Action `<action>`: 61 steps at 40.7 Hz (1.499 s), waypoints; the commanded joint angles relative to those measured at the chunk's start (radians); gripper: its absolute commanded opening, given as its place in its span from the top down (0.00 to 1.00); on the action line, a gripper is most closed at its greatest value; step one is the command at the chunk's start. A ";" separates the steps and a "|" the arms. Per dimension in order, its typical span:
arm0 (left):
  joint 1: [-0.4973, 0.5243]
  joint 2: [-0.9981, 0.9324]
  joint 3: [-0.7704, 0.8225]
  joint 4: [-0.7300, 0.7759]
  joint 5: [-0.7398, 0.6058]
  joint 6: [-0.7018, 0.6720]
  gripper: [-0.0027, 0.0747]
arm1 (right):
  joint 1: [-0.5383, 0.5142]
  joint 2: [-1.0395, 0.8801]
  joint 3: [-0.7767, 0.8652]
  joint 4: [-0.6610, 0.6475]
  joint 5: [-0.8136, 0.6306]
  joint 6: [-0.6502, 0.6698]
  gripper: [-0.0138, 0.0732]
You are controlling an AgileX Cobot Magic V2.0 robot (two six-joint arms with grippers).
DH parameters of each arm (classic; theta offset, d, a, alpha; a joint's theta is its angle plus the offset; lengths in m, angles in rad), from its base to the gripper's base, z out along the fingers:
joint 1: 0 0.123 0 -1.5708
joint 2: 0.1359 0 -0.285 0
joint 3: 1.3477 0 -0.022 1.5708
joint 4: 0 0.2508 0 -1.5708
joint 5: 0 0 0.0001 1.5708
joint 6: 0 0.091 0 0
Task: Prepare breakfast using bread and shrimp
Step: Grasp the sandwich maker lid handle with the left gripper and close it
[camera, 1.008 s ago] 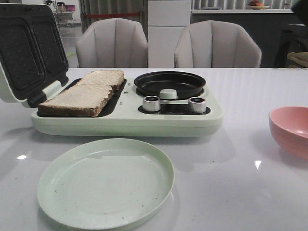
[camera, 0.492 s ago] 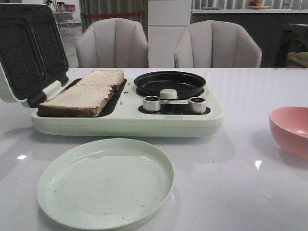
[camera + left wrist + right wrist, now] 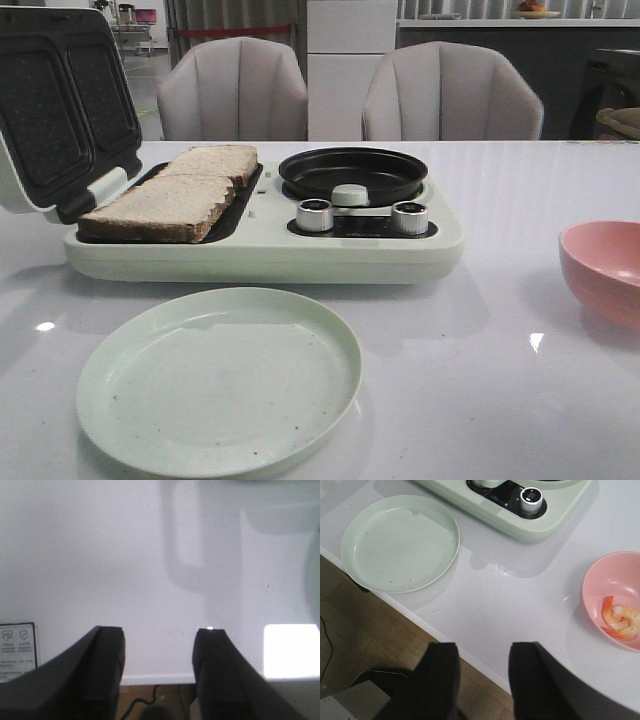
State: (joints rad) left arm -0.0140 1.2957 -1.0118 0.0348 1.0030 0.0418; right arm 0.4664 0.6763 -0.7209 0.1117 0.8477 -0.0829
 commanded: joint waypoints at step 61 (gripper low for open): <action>0.069 0.194 -0.392 -0.903 -0.083 0.633 0.84 | 0.001 -0.003 -0.026 -0.003 -0.054 -0.002 0.42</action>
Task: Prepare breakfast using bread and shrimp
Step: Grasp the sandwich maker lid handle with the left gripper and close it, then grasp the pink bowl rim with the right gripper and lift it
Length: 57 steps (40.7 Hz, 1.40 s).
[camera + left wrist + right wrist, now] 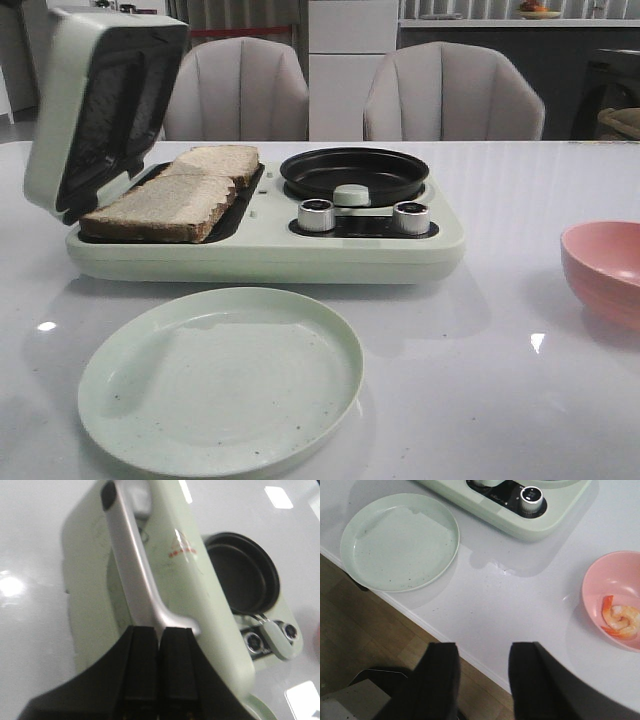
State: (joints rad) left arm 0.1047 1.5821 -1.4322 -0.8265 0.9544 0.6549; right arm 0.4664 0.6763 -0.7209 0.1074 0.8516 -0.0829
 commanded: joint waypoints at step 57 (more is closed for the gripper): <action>-0.561 -0.922 0.728 0.554 -0.286 -0.476 0.83 | -0.216 0.260 -0.169 -0.118 0.044 0.111 0.32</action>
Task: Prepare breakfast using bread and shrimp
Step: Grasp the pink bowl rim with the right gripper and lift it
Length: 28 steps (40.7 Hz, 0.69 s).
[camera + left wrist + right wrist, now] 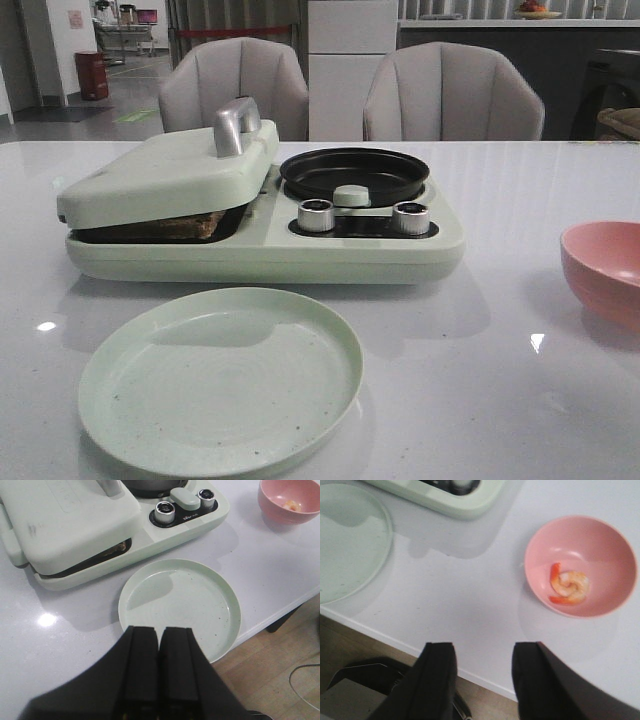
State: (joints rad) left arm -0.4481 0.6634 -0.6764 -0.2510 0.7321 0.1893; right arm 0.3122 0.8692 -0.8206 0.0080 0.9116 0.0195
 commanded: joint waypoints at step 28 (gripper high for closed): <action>-0.008 -0.003 -0.028 -0.052 -0.046 -0.011 0.83 | -0.474 0.620 -0.277 0.046 -0.138 -0.009 0.15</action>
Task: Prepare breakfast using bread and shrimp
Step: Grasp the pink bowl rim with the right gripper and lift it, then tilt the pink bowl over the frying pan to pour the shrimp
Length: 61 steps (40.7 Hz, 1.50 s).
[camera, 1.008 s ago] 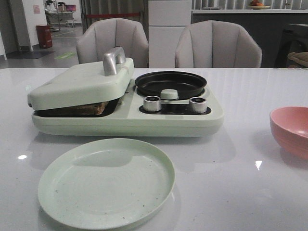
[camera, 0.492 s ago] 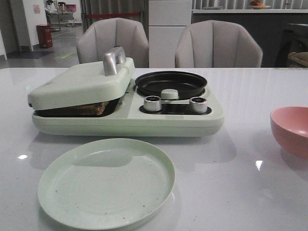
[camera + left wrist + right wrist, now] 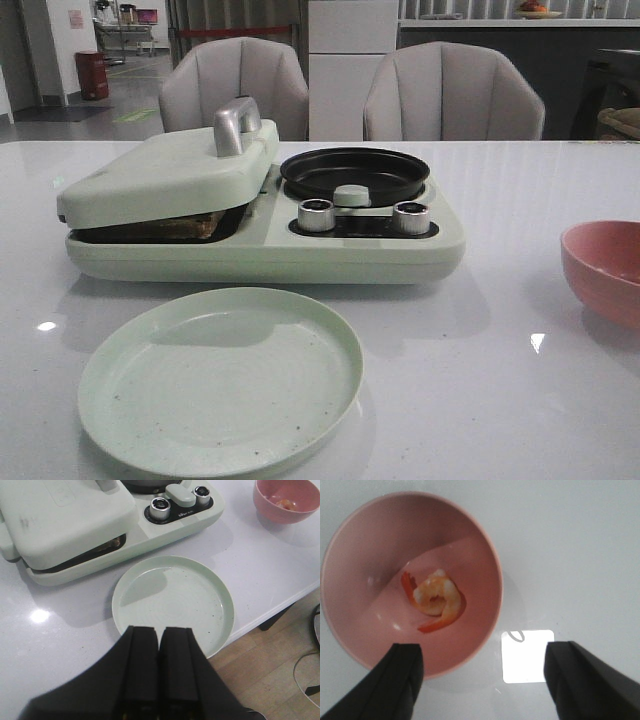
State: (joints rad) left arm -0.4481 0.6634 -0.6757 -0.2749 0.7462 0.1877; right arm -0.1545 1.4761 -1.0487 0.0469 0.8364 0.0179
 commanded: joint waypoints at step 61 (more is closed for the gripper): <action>-0.008 -0.003 -0.028 -0.074 -0.058 -0.009 0.83 | 0.297 0.027 -0.433 -0.356 -0.050 0.027 0.79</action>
State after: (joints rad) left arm -0.4481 0.6629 -0.6757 -0.3229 0.7492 0.1871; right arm 0.0791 1.5524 -1.3827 -0.1953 0.7893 0.0000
